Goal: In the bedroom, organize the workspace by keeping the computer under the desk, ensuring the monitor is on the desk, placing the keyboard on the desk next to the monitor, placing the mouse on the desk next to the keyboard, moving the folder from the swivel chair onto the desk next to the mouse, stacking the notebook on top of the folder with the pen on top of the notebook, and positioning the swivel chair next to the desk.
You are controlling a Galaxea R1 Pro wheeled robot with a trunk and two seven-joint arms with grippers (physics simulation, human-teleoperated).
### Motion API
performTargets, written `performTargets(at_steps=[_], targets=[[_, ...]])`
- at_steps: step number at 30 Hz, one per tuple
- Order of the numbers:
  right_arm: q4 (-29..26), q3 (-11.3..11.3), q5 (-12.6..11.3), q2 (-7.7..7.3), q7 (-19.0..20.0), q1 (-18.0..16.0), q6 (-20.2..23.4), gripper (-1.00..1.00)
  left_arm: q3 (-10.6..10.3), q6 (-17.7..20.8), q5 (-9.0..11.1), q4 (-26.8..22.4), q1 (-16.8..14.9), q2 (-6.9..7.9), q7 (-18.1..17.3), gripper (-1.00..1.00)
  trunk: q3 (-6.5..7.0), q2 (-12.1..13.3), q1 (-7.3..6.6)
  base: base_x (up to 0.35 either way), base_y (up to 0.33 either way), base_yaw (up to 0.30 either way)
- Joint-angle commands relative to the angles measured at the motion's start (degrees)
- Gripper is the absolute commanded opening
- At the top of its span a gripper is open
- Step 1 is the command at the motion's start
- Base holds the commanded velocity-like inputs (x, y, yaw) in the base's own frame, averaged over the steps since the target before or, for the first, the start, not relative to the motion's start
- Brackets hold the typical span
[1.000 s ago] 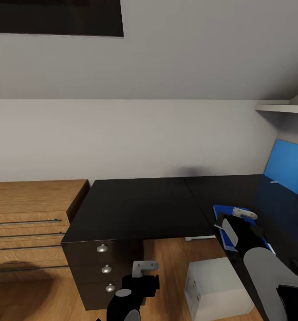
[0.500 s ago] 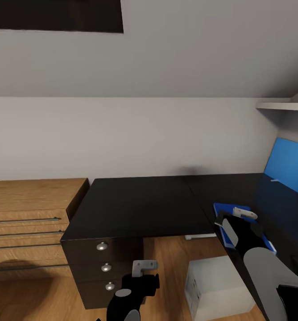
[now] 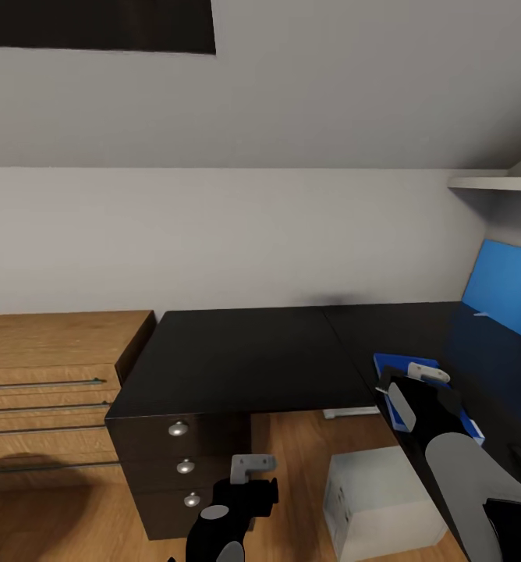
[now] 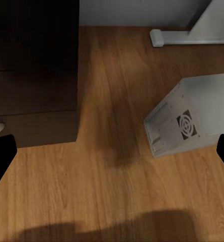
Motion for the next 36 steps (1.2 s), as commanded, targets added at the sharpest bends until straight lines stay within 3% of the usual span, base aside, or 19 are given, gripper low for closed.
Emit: performTargets(at_steps=[1, 17, 18, 24, 36], targets=[[-0.04, -0.01, -1.48, -0.01, -0.24, 0.04, 0.09, -1.0, -0.09, 0.08, 0.51, -0.07, -0.07, 0.01, 0.55, 1.0, -0.08, -0.03, 0.0, 0.0, 0.0, 0.0], [-0.09, -0.01, -1.48, -0.01, -0.2, 0.05, 0.09, -1.0, -0.08, 0.09, 0.51, -0.03, -0.07, 0.01, 0.55, 1.0, -0.08, -0.03, 0.0, 0.0, 0.0, 0.0], [-0.09, -0.01, -1.48, -0.01, -0.2, 0.04, 0.09, 1.0, -0.08, 0.09, 0.51, -0.04, -0.07, 0.01, 0.55, 1.0, -0.08, -0.03, 0.0, 0.0, 0.0, 0.0], [-0.09, 0.0, -1.48, -0.01, -0.19, 0.04, 0.09, 1.0, -0.08, 0.05, 0.51, -0.06, -0.07, 0.01, 0.55, 1.0, -0.08, -0.03, 0.0, 0.0, 0.0, 0.0], [-0.17, -0.01, -1.48, -0.01, -0.19, 0.05, 0.09, 1.0, -0.17, 0.01, 0.51, 0.02, -0.07, 0.05, 0.55, 1.0, 2.08, 4.79, -2.63, 0.0, 0.0, 0.0]])
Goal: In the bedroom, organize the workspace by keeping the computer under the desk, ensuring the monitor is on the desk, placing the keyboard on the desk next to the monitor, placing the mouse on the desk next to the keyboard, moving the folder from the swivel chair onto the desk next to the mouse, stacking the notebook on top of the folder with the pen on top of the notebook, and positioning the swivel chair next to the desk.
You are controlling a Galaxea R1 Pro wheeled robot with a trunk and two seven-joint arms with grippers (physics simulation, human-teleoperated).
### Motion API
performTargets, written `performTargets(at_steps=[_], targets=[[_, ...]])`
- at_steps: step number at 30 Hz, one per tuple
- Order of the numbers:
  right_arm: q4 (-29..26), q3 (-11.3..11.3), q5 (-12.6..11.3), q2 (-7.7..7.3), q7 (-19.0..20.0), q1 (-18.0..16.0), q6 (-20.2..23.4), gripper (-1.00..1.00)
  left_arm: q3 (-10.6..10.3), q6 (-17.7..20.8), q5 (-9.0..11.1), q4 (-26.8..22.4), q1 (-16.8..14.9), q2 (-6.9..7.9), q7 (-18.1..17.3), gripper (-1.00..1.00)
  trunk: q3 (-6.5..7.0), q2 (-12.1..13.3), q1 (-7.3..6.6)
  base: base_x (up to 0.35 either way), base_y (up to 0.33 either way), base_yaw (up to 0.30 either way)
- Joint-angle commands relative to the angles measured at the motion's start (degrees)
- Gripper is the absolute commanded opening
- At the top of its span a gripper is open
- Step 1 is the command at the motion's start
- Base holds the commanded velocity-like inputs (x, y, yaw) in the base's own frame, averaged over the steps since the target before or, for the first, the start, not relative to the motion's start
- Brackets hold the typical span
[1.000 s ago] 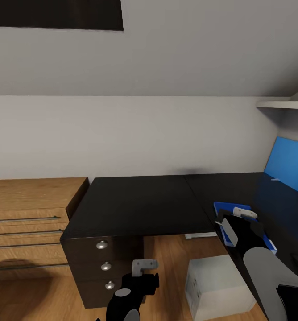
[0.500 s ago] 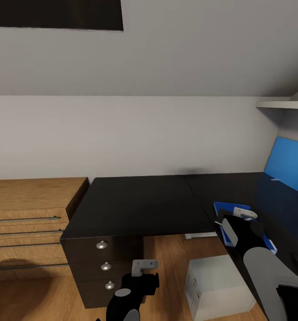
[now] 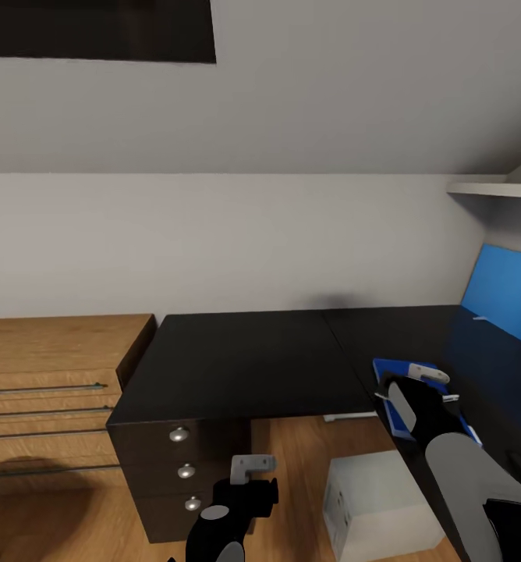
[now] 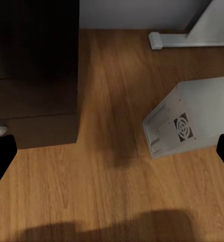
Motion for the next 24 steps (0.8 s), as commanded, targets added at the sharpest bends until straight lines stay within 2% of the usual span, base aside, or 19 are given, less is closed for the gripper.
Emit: performTargets(at_steps=[1, 24], targets=[[-0.11, 0.08, -0.5, -0.02, -0.31, -0.03, 0.2, 1.0, -0.08, 0.07, 0.51, -0.06, -0.06, 0.01, 0.55, 1.0, 0.12, 0.38, -0.23, 0.0, 0.0, 0.0], [-0.93, 0.44, -0.6, 0.37, -0.45, 0.0, 0.02, 1.0, 0.0, 0.13, 0.57, 0.23, -0.06, -0.03, 0.63, 1.0, 4.25, 9.61, -5.28, 0.0, 0.0, 0.0]])
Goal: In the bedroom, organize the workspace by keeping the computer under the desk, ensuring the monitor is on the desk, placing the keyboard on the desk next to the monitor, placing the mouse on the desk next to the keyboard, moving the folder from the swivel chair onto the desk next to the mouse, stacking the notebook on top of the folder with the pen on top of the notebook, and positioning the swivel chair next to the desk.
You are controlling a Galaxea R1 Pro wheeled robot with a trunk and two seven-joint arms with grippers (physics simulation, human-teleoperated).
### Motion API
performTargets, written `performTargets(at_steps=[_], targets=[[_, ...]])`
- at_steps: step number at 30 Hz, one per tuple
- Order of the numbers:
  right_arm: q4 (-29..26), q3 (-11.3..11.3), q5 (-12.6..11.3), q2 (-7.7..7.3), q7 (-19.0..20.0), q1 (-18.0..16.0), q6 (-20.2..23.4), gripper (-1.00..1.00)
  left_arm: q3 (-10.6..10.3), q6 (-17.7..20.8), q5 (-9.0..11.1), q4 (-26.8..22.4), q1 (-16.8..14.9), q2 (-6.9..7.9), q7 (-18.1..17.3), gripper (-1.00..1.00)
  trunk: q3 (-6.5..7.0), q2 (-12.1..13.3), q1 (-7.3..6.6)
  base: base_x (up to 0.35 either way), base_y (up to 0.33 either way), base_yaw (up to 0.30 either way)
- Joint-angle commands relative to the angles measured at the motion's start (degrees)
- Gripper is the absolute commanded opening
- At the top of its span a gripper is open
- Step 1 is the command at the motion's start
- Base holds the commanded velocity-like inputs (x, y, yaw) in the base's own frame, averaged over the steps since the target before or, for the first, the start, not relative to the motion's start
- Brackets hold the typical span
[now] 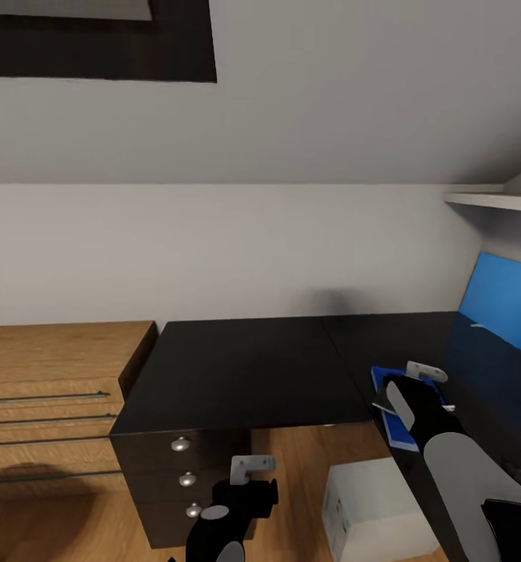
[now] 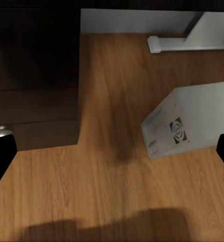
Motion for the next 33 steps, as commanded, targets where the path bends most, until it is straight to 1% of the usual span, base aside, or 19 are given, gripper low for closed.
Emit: performTargets(at_steps=[1, 4, 5, 10, 11, 14, 17, 19, 24, 25, 30, 31, 32, 33], targets=[[-0.31, 0.23, -0.55, 0.19, -0.32, -0.02, 0.18, 1.0, -0.05, 0.1, 0.53, 0.06, -0.06, -0.03, 0.59, 1.0, 0.12, 0.38, -0.23, 0.0, 0.0, 0.0], [-0.53, 0.41, -0.55, 1.15, -0.41, -0.02, 0.16, 1.0, 0.19, 0.15, 0.54, 0.63, -0.06, -0.09, 0.57, 1.0, 0.66, 1.58, -0.89, 0.0, 0.0, 0.0], [-0.64, 0.45, -0.54, 2.28, -0.48, -0.02, 0.15, 1.0, 0.33, 0.14, 0.52, 1.44, -0.06, -0.12, 0.57, 1.0, 0.84, 1.98, -1.11, 0.0, 0.0, 0.0], [-0.97, 0.44, -0.45, 5.7, -0.62, -0.01, -0.02, 1.0, 0.53, 0.1, 0.42, 3.6, -0.06, -0.15, 0.56, 1.0, 1.73, 3.99, -2.2, 0.0, 0.0, 0.0], [-1.01, 0.46, -0.43, 6.89, -0.68, 0.0, -0.16, 1.0, 0.56, 0.07, 0.37, 4.01, -0.06, -0.16, 0.58, 1.0, 1.91, 4.39, -2.42, 0.0, 0.0, 0.029], [-0.98, 0.5, -0.25, 8.23, -0.77, 0.01, -0.44, 1.0, 0.59, 0.04, 0.33, 4.38, -0.06, -0.17, 0.61, 1.0, 2.45, 5.59, -3.08, 0.0, 0.0, 0.091], [-0.9, 0.8, 0.38, 9.14, -0.82, 0.01, -0.74, 1.0, 0.61, 0.03, 0.31, 4.56, -0.06, -0.17, 0.63, 1.0, 2.99, 6.79, -3.74, 0.0, 0.0, 0.172], [-0.67, 1.66, 2.06, 10.2, -0.85, 0.05, -1.11, 1.0, 0.64, -0.05, 0.29, 4.7, -0.06, -0.17, 0.64, 1.0, 3.35, 7.6, -4.18, 0.0, 0.0, 0.245], [-0.34, 2.0, 2.61, 10.56, -0.8, 0.08, -2.02, 1.0, 0.71, -0.07, 0.29, 4.74, -0.06, -0.14, 0.65, 1.0, 4.25, 9.6, -5.28, -0.133, 0.0, 0.268], [-0.19, 2.13, 2.76, 10.87, -0.78, 0.1, -2.47, 1.0, 0.77, -0.05, 0.29, 4.74, -0.06, -0.1, 0.65, 1.0, 4.43, 10.0, -5.5, -0.298, 0.0, 0.276], [0.79, 2.23, 2.84, 11.12, -0.78, 0.11, -3.91, 1.0, 1.0, -0.01, 0.3, 4.73, -0.06, -0.09, 0.65, 1.0, 5.32, 12.01, -6.6, -0.32, 0.0, 0.277], [1.11, 2.2, 2.86, 11.12, -0.78, 0.11, -4.86, 1.0, 2.51, 0.06, 0.36, 4.87, -0.06, -0.13, 0.56, 1.0, 5.5, 12.41, -6.82, -0.334, 0.038, 0.278], [1.15, 2.2, 2.86, 11.12, -0.78, 0.11, -5.04, 1.0, 3.12, 0.09, 0.4, 4.93, -0.06, -0.14, 0.49, 1.0, 5.68, 12.81, -7.04, -0.335, 0.048, 0.278], [1.21, 2.16, 2.86, 11.06, -0.76, 0.11, -5.42, 1.0, 4.49, 0.14, 0.45, 5.07, -0.06, -0.15, 0.37, 1.0, 5.86, 13.21, -7.26, -0.336, 0.064, 0.226]])
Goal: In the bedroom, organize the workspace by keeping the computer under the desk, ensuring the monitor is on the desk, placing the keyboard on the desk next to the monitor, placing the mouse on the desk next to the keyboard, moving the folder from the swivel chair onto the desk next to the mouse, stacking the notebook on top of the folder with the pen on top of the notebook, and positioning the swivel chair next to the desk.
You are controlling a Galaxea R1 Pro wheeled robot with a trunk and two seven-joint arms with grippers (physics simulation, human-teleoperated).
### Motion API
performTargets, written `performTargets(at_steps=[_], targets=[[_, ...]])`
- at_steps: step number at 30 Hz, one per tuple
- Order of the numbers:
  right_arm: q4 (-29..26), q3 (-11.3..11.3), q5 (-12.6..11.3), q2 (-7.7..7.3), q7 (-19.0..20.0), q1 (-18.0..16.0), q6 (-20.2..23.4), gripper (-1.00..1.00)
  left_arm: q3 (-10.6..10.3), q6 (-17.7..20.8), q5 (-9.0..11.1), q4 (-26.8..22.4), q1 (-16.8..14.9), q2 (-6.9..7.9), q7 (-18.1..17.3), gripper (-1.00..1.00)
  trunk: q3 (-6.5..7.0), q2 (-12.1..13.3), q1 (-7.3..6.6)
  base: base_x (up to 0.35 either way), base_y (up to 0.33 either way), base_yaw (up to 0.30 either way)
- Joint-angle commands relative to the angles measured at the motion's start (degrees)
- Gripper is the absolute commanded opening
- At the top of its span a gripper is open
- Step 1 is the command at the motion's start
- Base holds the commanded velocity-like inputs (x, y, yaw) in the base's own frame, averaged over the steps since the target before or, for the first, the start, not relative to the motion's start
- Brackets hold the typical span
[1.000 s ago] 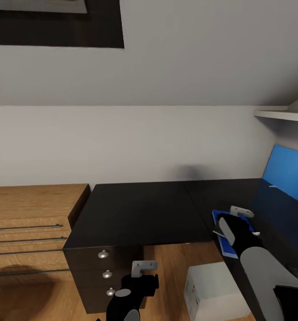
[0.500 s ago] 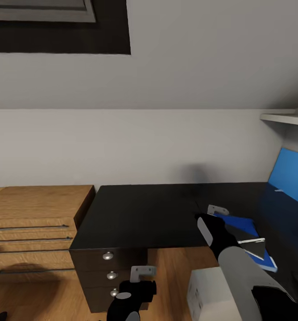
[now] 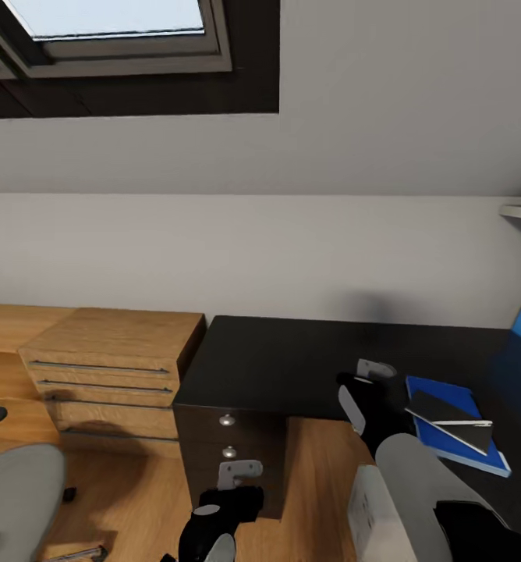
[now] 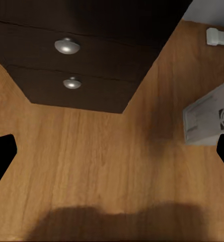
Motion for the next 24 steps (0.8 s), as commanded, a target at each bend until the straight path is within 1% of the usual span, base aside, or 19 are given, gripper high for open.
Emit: performTargets(at_steps=[1, 2, 3, 6, 10, 14, 15, 16, 18, 19, 22, 24], targets=[[-0.1, -0.15, -0.27, -0.02, -0.17, -0.02, 0.04, 1.0, 0.63, 0.07, 0.58, 0.02, -0.06, 0.0, 0.48, 1.0, 0.11, 0.37, -0.26, -0.336, 0.071, 0.181], [-0.07, -0.17, -0.27, -0.09, -0.06, -0.02, -0.41, 1.0, 1.81, 0.1, 0.54, 0.16, -0.06, 0.0, 0.41, 1.0, 0.29, 0.77, -0.48, -0.337, 0.081, 0.116], [-0.06, -0.2, -0.25, -0.13, -0.02, -0.02, -0.65, 1.0, 2.26, 0.12, 0.5, 0.21, -0.06, -0.01, 0.38, 1.0, 0.47, 1.17, -0.7, -0.337, 0.085, 0.093], [-0.16, -0.2, -0.22, -0.22, 0.07, 0.05, -1.74, 1.0, 3.44, 0.15, 0.45, 0.41, -0.06, -0.01, 0.32, 1.0, 1.01, 2.37, -1.36, -0.337, 0.094, 0.057], [-0.05, -0.23, -0.25, -0.23, 0.16, 0.36, -3.2, 1.0, 4.34, 0.03, 0.48, 1.56, -0.06, 0.18, 0.29, 1.0, 1.73, 3.98, -2.24, -0.337, 0.115, 0.021], [2.61, -0.16, -0.14, -0.21, 1.17, 3.24, -6.45, 1.0, 4.96, -0.2, 0.47, 4.57, -0.06, 0.28, 0.28, 1.0, 2.45, 5.58, -3.12, -0.337, 0.14, 0.006], [3.77, -0.1, 0.03, -0.21, 1.68, 4.15, -7.94, 1.0, 5.11, -0.25, 0.43, 5.47, -0.06, 0.29, 0.28, 1.0, 2.63, 5.98, -3.34, -0.336, 0.15, 0.003], [6.32, 0.15, 0.75, -0.21, 2.84, 5.89, -11.85, 1.0, 5.47, -0.34, 0.31, 7.39, -0.06, 0.26, 0.25, 1.0, 2.81, 6.38, -3.55, -0.334, 0.16, 0.002], [8.83, 0.55, 1.95, -0.2, 3.88, 7.23, -16.57, 1.0, 5.81, -0.67, 0.21, 9.11, -0.06, 0.22, 0.23, 1.0, 3.16, 7.19, -3.99, -0.333, 0.164, 0.002], [11.15, 0.88, 3.48, -0.2, 4.59, 8.13, -21.34, 1.0, 6.04, -1.3, 0.12, 10.41, -0.06, 0.18, 0.21, 1.0, 3.34, 7.59, -4.21, -0.331, 0.17, 0.001], [14.38, 1.16, 5.89, -0.18, 5.17, 9.01, -27.28, 1.0, 6.24, -2.48, 0.04, 11.8, -0.06, 0.16, 0.2, 1.0, 3.88, 8.79, -4.87, -0.328, 0.173, 0.001], [16.36, 1.27, 7.24, -0.19, 5.43, 9.45, -30.07, 1.0, 6.31, -3.1, 0.04, 12.61, -0.06, 0.16, 0.2, 1.0, 4.24, 9.59, -5.31, -0.316, 0.178, 0.0]])
